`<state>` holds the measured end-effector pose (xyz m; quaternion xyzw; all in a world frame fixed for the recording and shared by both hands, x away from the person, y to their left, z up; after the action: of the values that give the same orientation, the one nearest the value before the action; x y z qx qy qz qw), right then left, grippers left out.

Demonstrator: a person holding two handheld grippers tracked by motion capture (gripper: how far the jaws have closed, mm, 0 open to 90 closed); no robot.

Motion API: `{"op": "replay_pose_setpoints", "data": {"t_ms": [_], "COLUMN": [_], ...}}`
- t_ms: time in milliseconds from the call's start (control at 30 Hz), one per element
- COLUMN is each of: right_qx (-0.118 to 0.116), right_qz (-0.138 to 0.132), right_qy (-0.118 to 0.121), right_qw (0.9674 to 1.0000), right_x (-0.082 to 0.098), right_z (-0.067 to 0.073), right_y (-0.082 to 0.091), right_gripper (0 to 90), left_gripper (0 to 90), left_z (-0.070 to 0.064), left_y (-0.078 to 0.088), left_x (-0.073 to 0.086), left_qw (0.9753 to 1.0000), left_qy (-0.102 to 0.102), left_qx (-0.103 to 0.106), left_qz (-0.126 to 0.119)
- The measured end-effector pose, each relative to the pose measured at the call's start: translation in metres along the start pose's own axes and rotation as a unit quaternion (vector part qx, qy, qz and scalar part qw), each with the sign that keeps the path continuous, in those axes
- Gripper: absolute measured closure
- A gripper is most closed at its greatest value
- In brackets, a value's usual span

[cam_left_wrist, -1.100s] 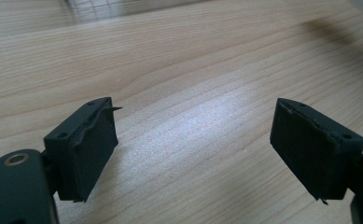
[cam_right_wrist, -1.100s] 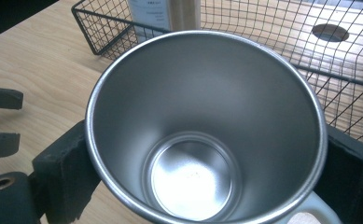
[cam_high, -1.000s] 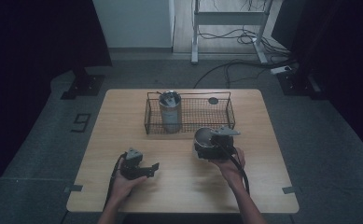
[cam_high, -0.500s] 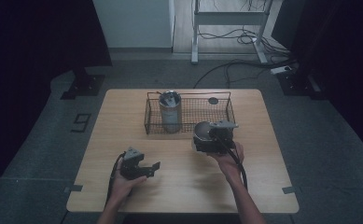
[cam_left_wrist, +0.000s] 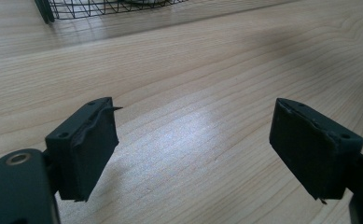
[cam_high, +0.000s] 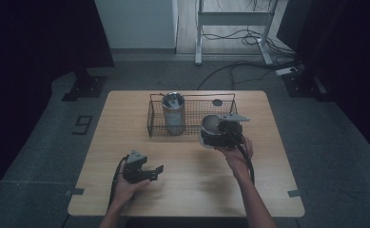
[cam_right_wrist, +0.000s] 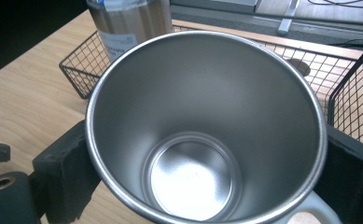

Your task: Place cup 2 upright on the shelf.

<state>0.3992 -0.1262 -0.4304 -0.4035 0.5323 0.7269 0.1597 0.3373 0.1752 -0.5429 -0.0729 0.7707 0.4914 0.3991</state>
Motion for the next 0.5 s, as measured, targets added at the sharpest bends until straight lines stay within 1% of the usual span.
{"op": "replay_pose_setpoints", "data": {"t_ms": [167, 300, 500], "right_qx": [0.000, 0.008, 0.012], "right_qz": [-0.003, -0.010, -0.011], "right_qy": [-0.006, -0.004, -0.002], "right_qw": [1.0000, 0.9999, 0.9999], "right_x": [-0.009, -0.018, -0.030], "right_z": [-0.004, -0.005, -0.005], "right_y": [0.000, 0.001, -0.003], "right_gripper": [7.2, 7.2, 7.2], "left_gripper": [15.2, 15.2, 15.2], "left_z": [0.000, 0.000, 0.000], "left_y": [0.002, 0.003, 0.005], "left_x": [-0.001, -0.001, -0.002], "left_qw": [1.0000, 1.0000, 1.0000], "left_qy": [0.000, 0.001, 0.001], "left_qx": [-0.001, -0.001, 0.001], "left_qz": [-0.006, -0.007, -0.009]}}
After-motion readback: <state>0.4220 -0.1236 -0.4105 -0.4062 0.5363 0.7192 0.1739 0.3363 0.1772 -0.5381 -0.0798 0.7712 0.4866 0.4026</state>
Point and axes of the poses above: each handheld gripper's, and its own axes: y roughly backward along the jaws, x roughly out of its underside, z roughly to its left, the point moved 3 cm from there along -y, roughly forward along the jaws, and after that the axes turned 7 degrees about z, right-handed, at the moved point
